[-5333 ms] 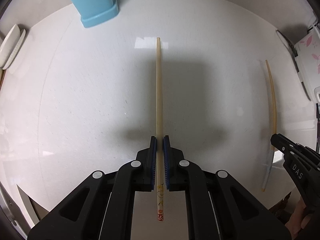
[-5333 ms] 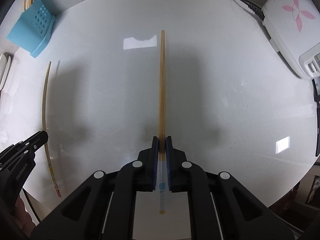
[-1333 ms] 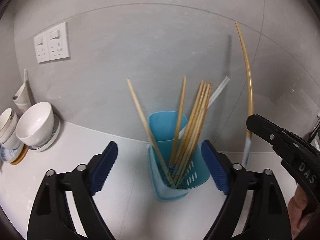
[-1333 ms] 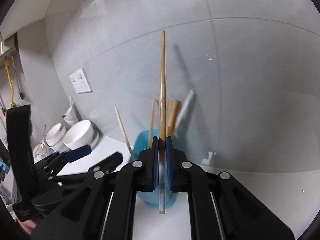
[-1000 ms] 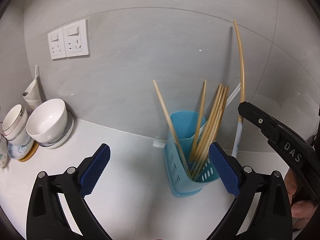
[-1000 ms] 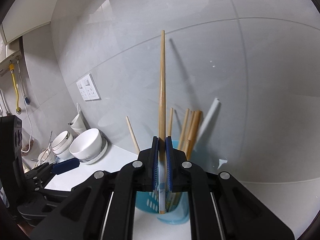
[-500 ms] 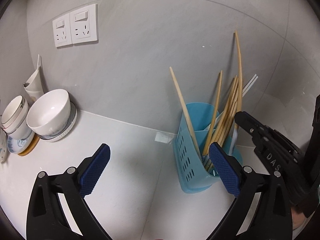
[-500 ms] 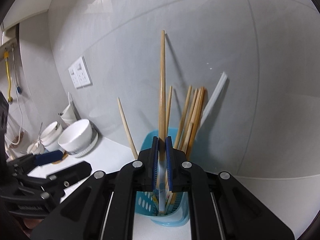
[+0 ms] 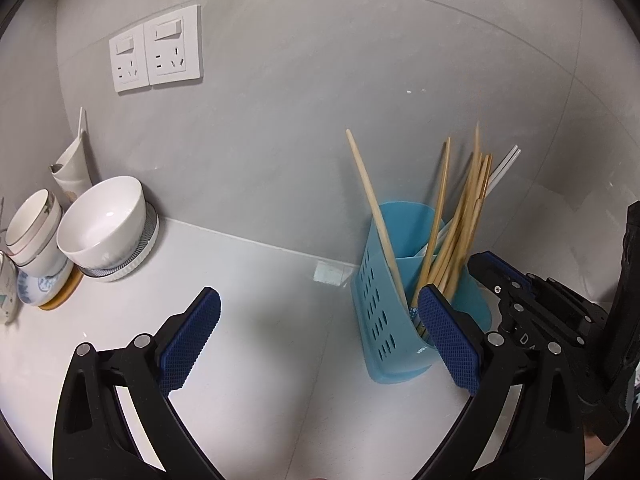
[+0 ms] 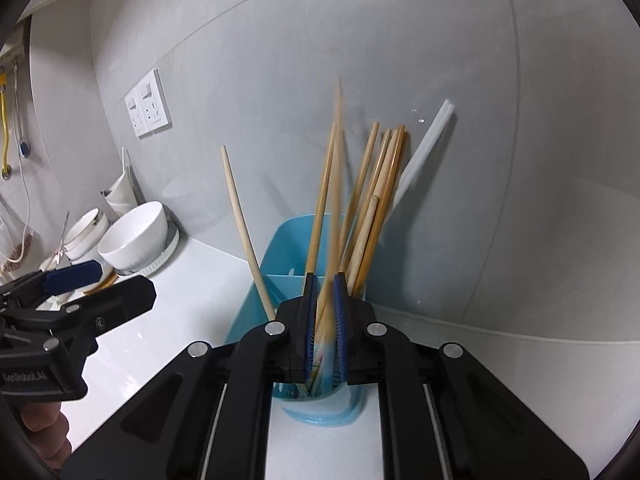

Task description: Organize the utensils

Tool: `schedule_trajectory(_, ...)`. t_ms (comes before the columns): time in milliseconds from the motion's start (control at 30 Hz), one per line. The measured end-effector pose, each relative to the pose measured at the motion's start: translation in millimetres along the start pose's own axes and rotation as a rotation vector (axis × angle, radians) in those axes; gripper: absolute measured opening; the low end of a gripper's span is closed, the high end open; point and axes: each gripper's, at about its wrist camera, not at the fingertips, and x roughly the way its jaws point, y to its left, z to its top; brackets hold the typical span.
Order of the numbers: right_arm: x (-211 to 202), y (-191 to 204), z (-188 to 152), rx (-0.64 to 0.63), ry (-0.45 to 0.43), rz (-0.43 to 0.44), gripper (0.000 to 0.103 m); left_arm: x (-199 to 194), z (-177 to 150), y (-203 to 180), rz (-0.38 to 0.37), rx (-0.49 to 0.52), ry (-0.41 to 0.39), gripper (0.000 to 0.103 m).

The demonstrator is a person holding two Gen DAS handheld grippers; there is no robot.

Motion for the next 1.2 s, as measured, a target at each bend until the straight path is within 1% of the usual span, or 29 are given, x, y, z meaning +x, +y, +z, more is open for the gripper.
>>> schedule_trajectory(33,-2.0,1.1,1.0,-0.004,0.003,-0.003,0.009,-1.6,0.1,-0.3,-0.001,0.002,-0.002,0.097)
schedule_trajectory(100,-8.5,2.5,4.0,-0.012,0.012,-0.022,0.013,-4.6,0.6,-0.5,-0.004,0.001,-0.003,0.097)
schedule_trajectory(167,-15.2,3.4,7.2,-0.007,0.024,-0.025,0.029,-9.0,1.2,-1.1,-0.01,-0.002,-0.005,0.097)
schedule_trajectory(233,-26.5,0.7,9.2,0.003,0.022,-0.043,0.035,-14.5,1.6,-2.3,-0.016,-0.001,-0.008,0.097)
schedule_trajectory(400,-56.1,-6.3,10.3,0.026,0.027,-0.067,0.058,-30.9,0.3,-7.7,-0.017,0.004,-0.023,0.097)
schedule_trajectory(433,-59.9,-6.9,9.7,0.022,0.037,-0.067,0.065,-34.5,-0.8,-8.5,-0.017,-0.002,-0.025,0.097)
schedule_trajectory(500,-68.6,-8.5,6.3,0.018,0.055,-0.064,0.068,-39.6,-3.7,-10.4,-0.023,-0.003,-0.024,0.097)
schedule_trajectory(567,-76.5,-10.1,1.6,0.019,0.067,-0.074,0.079,-45.0,-8.8,-13.8,-0.024,0.006,-0.021,0.097)
schedule_trajectory(600,-80.7,-10.7,-1.3,0.023,0.07,-0.079,0.081,-46.9,-11.2,-14.9,-0.024,0.007,-0.021,0.097)
schedule_trajectory(667,-87.0,-11.2,-7.2,0.025,0.078,-0.091,0.089,-51.6,-17.5,-16.9,-0.025,0.003,-0.018,0.097)
schedule_trajectory(733,-93.2,-10.4,-15.2,0.026,0.079,-0.116,0.092,-53.1,-22.8,-19.0,-0.036,0.008,-0.003,0.097)
schedule_trajectory(833,-100.0,-11.0,-24.3,0.026,0.085,-0.128,0.094,-56.7,-30.8,-22.2,-0.033,0.022,0.004,0.097)
schedule_trajectory(1000,-106.8,-13.4,-33.9,0.032,0.104,-0.138,0.095,-60.2,-39.7,-23.3,-0.024,0.021,0.011,0.097)
schedule_trajectory(1200,-110.6,-16.9,-33.8,0.042,0.105,-0.15,0.095,-59.7,-41.4,-27.7,-0.023,0.026,0.014,0.097)
